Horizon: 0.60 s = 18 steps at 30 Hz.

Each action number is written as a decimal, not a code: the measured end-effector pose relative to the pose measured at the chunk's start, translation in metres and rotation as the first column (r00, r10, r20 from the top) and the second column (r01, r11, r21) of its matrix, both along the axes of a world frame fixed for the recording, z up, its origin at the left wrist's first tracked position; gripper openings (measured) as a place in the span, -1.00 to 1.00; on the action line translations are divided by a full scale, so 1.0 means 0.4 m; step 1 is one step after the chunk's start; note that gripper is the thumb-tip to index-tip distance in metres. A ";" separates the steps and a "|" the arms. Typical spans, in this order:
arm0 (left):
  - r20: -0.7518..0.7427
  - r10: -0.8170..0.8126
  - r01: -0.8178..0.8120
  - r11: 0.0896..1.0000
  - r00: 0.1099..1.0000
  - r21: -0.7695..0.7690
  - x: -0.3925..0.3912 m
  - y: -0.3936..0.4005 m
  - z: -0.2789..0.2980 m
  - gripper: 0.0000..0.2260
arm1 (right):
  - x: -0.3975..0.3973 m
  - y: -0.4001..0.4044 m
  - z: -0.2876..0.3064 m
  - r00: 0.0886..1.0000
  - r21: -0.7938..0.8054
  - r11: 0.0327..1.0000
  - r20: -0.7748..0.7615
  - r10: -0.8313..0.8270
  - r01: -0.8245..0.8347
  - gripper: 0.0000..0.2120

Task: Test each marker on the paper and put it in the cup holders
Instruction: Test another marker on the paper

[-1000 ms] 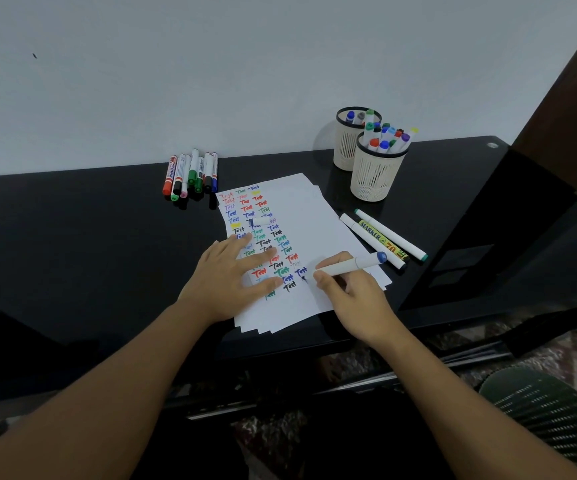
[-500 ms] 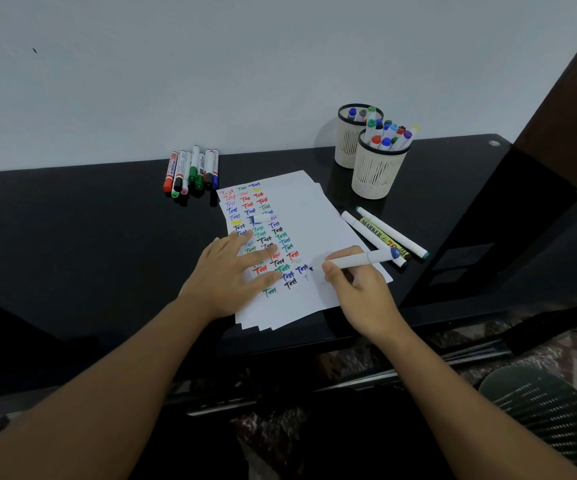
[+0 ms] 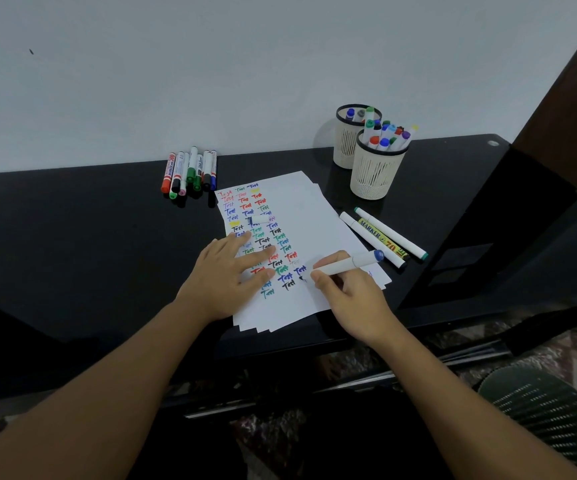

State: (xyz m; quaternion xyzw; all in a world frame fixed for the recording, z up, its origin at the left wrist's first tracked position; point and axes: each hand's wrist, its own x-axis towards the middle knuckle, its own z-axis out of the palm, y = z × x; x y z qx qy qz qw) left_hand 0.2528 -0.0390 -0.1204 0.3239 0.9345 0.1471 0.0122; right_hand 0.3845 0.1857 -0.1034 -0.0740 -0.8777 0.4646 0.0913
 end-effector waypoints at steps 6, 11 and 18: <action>-0.016 0.002 -0.002 1.000 1.000 -0.002 -0.003 -0.001 -0.008 -0.43 | 0.002 -0.002 -0.004 0.999 0.064 0.998 -0.028 -0.024 0.026 -0.94; -0.013 0.005 -0.005 1.000 1.000 0.009 -0.006 -0.001 -0.009 -0.44 | 0.001 0.000 -0.003 1.000 0.040 0.999 -0.012 -0.024 0.025 -0.93; -0.004 0.008 -0.007 1.000 1.000 0.027 0.000 -0.001 -0.004 -0.44 | 0.009 0.003 0.001 1.000 0.009 1.000 -0.021 -0.006 0.006 -0.93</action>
